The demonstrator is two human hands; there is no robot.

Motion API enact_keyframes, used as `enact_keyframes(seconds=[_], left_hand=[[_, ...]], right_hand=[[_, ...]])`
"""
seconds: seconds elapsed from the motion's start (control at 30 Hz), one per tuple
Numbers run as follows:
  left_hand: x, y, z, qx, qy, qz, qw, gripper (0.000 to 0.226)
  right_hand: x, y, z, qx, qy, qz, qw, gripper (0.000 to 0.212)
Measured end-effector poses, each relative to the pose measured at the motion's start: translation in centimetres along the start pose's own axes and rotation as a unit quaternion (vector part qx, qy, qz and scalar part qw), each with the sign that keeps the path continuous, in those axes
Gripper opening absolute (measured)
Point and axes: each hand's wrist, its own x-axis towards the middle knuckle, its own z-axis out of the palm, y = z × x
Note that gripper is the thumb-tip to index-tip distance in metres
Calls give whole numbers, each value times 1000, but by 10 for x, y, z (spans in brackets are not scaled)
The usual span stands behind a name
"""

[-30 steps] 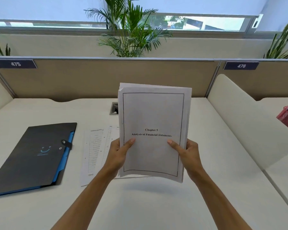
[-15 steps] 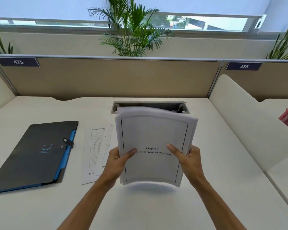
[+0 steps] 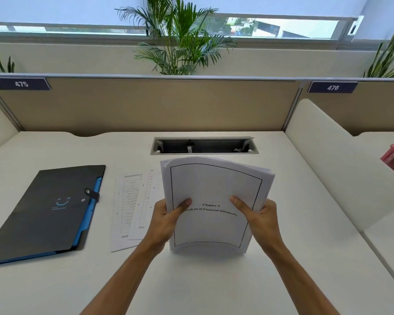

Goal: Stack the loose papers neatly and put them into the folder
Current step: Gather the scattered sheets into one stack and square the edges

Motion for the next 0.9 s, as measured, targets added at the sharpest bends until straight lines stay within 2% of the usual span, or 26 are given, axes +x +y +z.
enact_keyframes(seconds=[0.13, 0.3, 0.4, 0.47, 0.57, 0.63, 0.7, 0.77, 0.8, 0.9], left_hand=[[-4, -24, -1, 26, -30, -52, 998, 21], [2, -34, 2, -8, 3, -104, 995, 12], [11, -34, 3, 5, -6, -135, 991, 11], [15, -35, 0, 43, 4, -139, 989, 18], [25, -43, -11, 144, 92, -120, 978, 31], [27, -52, -24, 273, 144, -87, 947, 32], [28, -66, -39, 434, 150, -76, 885, 47], [30, -81, -56, 551, 144, -98, 816, 71], [31, -85, -63, 579, 142, -120, 793, 83], [36, -92, -76, 606, 143, -168, 765, 108]], right_hand=[[-7, 35, -6, -38, -20, 57, 997, 6], [-9, 66, -8, -69, 13, 120, 990, 18], [-2, 77, -11, -90, 47, 124, 987, 35], [3, 80, -14, -105, 60, 133, 984, 24], [7, 81, -22, -106, 82, 147, 980, 9], [9, 84, -29, -107, 86, 157, 978, 7], [10, 86, -35, -110, 91, 167, 976, 6], [10, 86, -39, -117, 97, 172, 973, 7], [10, 85, -41, -121, 100, 172, 973, 7], [9, 83, -46, -132, 105, 168, 971, 10]])
